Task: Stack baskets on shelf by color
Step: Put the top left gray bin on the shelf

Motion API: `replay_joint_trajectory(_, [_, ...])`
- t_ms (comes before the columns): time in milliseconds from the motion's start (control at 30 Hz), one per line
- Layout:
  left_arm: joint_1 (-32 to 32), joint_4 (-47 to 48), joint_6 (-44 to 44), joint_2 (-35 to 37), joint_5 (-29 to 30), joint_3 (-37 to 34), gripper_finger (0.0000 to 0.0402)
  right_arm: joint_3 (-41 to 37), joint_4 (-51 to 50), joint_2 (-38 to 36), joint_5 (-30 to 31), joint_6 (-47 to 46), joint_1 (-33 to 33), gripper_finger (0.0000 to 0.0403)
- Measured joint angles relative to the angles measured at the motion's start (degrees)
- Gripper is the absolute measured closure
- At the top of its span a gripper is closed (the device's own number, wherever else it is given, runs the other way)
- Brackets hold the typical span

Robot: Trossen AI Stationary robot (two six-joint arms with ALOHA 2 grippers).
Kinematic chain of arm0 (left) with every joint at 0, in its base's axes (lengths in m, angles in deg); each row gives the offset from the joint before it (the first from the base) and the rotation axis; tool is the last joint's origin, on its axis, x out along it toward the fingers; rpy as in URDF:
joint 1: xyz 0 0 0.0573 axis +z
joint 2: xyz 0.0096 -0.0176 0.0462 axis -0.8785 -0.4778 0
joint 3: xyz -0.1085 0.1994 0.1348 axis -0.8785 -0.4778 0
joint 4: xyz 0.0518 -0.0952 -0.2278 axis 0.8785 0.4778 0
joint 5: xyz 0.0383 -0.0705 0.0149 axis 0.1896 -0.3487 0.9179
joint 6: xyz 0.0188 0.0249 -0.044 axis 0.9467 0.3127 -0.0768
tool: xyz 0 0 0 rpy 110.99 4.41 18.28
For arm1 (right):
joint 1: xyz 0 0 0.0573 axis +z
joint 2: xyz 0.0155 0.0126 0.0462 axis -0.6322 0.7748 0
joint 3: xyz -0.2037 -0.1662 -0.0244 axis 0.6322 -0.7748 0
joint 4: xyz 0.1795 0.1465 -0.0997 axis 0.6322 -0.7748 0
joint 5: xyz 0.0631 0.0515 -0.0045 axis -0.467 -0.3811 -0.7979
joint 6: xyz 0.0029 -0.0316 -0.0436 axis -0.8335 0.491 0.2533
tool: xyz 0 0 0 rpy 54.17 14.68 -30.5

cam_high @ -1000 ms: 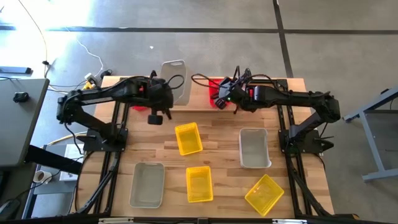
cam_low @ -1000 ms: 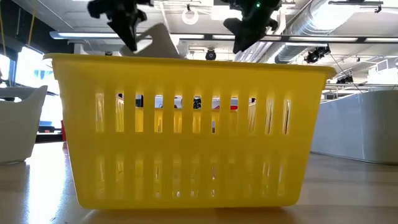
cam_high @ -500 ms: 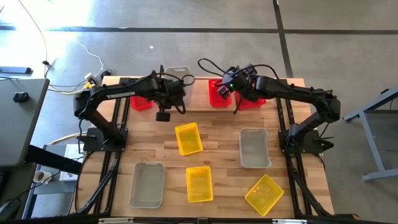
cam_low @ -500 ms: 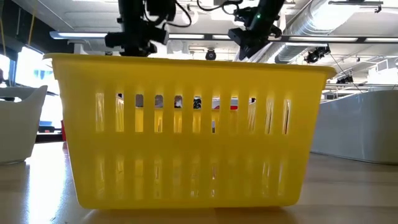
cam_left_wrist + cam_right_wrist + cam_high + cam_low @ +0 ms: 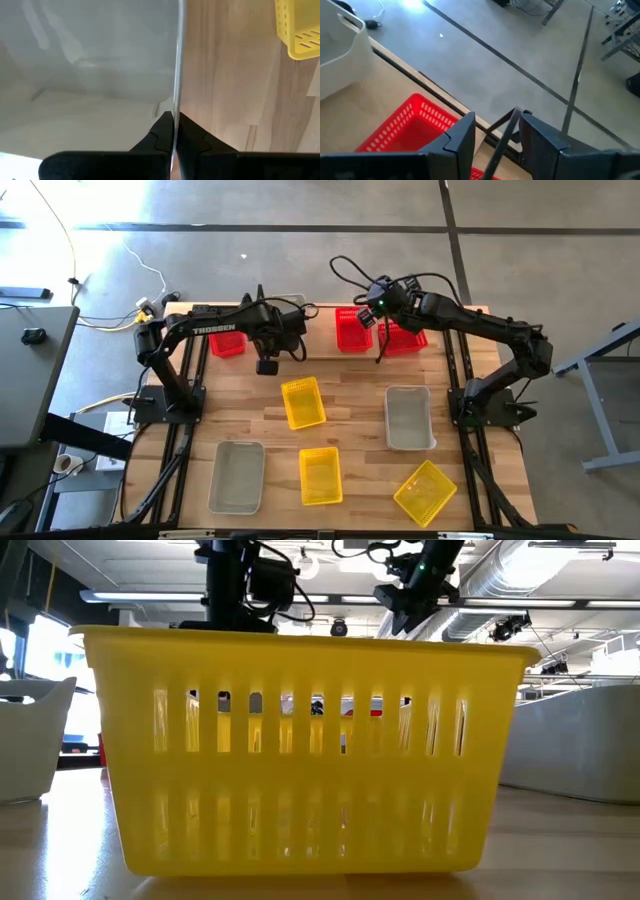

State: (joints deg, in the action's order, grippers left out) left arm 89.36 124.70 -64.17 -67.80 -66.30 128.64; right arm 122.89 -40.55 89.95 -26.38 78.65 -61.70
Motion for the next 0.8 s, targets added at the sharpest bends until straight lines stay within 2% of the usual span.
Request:
replay_joint_trajectory(533, [0.6, 0.8, -0.9, -2.2, 0.1, 0.0, 0.0399, 8.8, -2.7, -0.1, -0.4, 7.9, -0.4, 0.0265])
replay_joint_trajectory(800, [0.6, 0.8, -1.2, -2.2, 0.4, 0.0, 0.0371, 9.7, -4.9, -0.1, -1.2, 8.9, -0.4, 0.0265])
